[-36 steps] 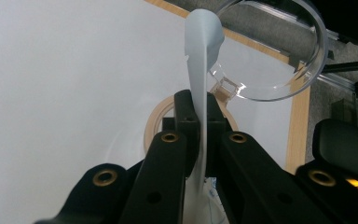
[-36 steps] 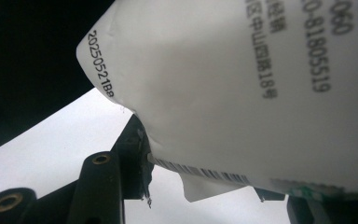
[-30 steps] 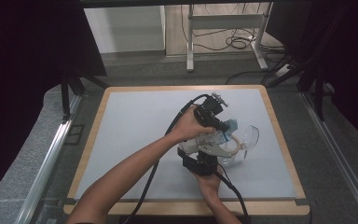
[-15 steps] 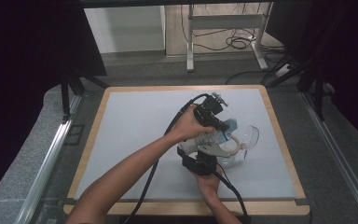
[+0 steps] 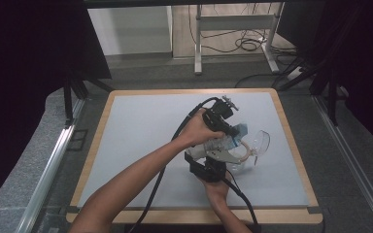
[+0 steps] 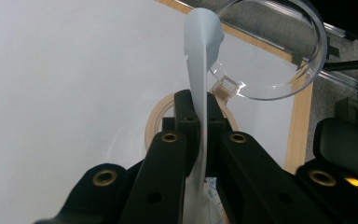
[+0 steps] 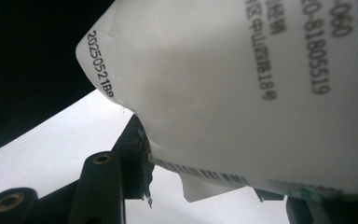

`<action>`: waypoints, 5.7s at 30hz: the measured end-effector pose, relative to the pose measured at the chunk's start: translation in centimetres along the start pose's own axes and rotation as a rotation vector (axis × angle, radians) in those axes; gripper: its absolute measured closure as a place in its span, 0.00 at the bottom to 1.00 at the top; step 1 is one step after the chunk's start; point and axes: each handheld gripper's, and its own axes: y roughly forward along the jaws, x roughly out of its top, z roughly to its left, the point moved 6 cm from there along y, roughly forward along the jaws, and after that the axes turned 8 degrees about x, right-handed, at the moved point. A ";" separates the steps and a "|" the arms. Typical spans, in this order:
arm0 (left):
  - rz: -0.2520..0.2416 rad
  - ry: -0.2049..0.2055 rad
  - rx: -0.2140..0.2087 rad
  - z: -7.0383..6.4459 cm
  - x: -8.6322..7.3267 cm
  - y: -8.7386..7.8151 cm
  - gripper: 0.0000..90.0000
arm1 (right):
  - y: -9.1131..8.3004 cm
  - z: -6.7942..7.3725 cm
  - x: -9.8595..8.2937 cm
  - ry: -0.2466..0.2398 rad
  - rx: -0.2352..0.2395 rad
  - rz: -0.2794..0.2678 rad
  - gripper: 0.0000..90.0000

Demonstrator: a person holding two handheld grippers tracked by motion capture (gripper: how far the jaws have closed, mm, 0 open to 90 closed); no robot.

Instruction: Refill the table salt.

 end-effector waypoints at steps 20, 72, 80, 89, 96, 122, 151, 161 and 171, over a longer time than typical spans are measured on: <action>0.006 -0.004 -0.010 -0.1 0.1 0.0 1.00 | -0.1 0.3 0.3 0.024 0.008 -0.019 0.54; 0.029 0.006 -0.019 -0.2 0.2 0.1 1.00 | 0.0 0.4 0.6 0.032 -0.003 -0.030 0.55; 0.034 0.010 -0.012 -0.2 0.3 0.1 1.00 | 0.0 0.4 0.8 0.043 0.000 -0.034 0.56; 0.040 0.009 -0.014 -0.3 0.3 0.1 1.00 | 0.0 0.4 0.9 0.039 -0.003 -0.037 0.56; 0.036 0.007 -0.017 -0.2 0.3 0.0 1.00 | 0.0 0.4 0.9 0.034 -0.003 -0.035 0.56; 0.066 0.020 -0.013 -0.3 0.7 0.5 1.00 | -0.1 0.2 1.1 0.050 0.001 -0.036 0.57; 0.077 0.021 -0.017 -0.5 0.7 0.8 1.00 | -0.1 0.0 1.2 0.045 -0.010 -0.047 0.58; 0.080 0.020 -0.017 -0.5 0.6 0.8 1.00 | -0.1 0.0 1.2 0.043 -0.009 -0.045 0.58; 0.082 0.020 -0.015 -0.4 0.6 0.8 1.00 | -0.1 0.0 1.2 0.043 -0.009 -0.047 0.58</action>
